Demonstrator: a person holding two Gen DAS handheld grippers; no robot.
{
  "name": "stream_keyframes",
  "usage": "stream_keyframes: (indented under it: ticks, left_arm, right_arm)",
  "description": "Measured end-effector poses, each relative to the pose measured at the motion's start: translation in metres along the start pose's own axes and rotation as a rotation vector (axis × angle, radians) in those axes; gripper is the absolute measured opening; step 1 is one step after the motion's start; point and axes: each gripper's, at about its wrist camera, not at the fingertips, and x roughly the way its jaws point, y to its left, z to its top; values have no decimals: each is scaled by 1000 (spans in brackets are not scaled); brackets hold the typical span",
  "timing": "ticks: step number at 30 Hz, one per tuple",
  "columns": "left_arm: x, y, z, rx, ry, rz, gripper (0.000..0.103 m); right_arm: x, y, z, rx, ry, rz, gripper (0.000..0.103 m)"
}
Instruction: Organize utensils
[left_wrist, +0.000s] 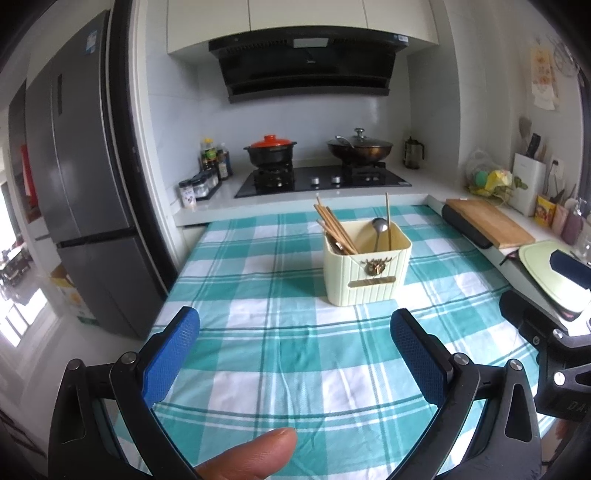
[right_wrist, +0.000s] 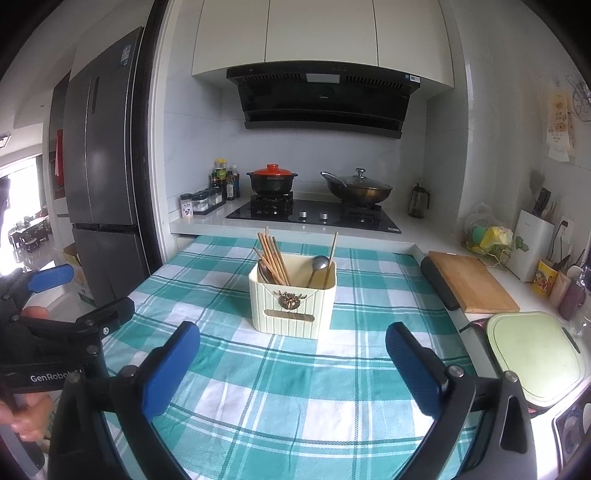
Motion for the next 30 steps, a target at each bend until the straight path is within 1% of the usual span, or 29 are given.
stream_keyframes:
  ticks: [8,21,30]
  left_arm:
    - [-1,3,0,-5,-6,15,103]
    - [5,2,-2,-7,13,25,103]
    - [9,1,-3,-10,20,24,103]
  right_arm:
    - [-2,3,0,6,6,-1,102]
    - [0,1,-1,27,18,-5,102]
    - [1,-1,-2,28,28,12,102]
